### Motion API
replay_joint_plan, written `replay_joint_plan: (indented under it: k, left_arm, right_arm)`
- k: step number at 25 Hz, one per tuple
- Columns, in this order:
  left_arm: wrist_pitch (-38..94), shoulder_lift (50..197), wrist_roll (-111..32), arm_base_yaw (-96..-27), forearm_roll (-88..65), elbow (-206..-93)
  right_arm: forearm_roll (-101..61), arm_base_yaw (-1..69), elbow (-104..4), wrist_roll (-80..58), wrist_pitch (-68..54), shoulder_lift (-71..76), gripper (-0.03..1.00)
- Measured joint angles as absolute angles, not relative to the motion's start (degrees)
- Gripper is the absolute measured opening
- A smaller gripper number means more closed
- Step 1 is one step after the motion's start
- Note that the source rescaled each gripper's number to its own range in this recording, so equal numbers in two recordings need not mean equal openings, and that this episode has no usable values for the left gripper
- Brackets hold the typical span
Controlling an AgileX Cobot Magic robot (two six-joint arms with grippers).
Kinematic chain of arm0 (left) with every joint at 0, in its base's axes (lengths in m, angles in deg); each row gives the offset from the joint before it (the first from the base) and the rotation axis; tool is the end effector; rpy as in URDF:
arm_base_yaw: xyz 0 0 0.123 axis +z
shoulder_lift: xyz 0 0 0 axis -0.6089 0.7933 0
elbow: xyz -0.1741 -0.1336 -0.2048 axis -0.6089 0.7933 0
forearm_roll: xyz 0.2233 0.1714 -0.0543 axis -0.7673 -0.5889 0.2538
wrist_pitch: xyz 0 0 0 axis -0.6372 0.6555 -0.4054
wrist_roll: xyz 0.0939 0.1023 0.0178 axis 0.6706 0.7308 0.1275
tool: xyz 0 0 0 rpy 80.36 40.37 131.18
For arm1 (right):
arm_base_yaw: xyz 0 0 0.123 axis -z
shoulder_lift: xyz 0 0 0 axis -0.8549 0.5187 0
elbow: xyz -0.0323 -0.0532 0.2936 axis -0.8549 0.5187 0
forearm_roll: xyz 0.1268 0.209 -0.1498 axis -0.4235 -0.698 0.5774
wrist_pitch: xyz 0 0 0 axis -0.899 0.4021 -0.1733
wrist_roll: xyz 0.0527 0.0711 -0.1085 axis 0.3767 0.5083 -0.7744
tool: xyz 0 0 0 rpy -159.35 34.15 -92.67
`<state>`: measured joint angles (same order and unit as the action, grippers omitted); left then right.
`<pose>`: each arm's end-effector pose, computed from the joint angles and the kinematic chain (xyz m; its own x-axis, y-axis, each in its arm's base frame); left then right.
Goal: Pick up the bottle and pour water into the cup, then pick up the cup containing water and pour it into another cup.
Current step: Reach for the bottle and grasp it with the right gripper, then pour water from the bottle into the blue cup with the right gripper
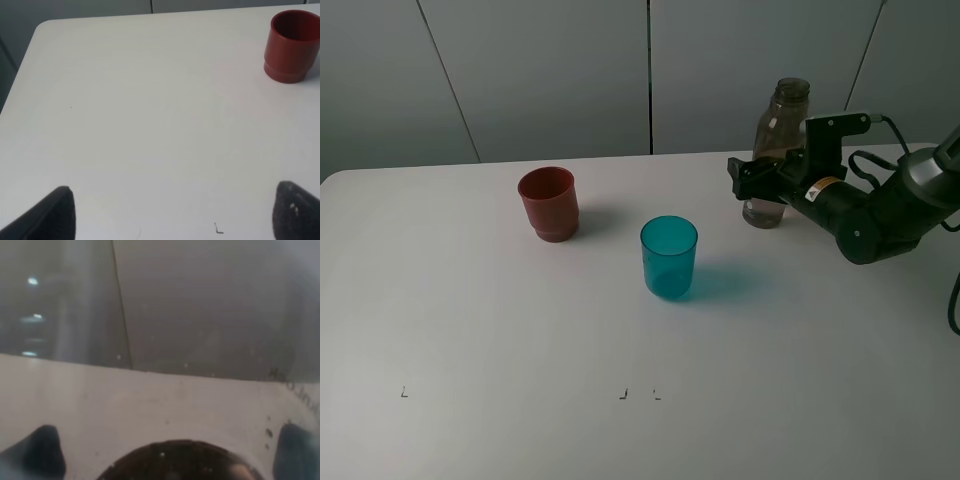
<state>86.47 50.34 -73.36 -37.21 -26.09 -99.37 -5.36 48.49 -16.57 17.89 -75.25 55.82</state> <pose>0.0514 0.0031 0.2724 -0.4696 0.0081 -0.8828 -0.0182 0.9997 0.0188 0.4271 0.0921 0.0317 -0.2744 -0.0004 -0.9616 -0.2620 0.9622 0.0743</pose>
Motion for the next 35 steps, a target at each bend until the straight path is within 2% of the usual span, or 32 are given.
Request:
replay_joint_plan:
  k: [6, 7, 8, 9, 12, 35]
  left_arm:
    - [86.47, 50.34, -73.36, -37.21, -26.09, -99.37]
    - [86.47, 50.34, -73.36, -37.21, -26.09, -99.37]
    - [86.47, 50.34, -73.36, -37.21, -26.09, -99.37]
    - [86.47, 50.34, -73.36, -37.21, -26.09, -99.37]
    - [86.47, 50.34, -73.36, -37.21, -26.09, -99.37]
    - [86.47, 50.34, -73.36, -37.21, -26.09, -99.37]
  right_arm:
    - [-5.36, 48.49, -16.59, 17.99, -72.97, 55.82, 1.0]
    - [-5.36, 48.49, -16.59, 17.99, -72.97, 55.82, 0.97]
    - [-5.36, 48.49, -16.59, 17.99, -72.97, 55.82, 0.87]
    - [-5.24, 48.49, -16.59, 17.99, -72.97, 55.82, 0.69]
    - [-5.1, 48.49, -16.69, 17.98, -72.97, 55.82, 0.0]
    - [-2.28, 48.49, -16.69, 18.58, -74.27, 55.49, 0.01]
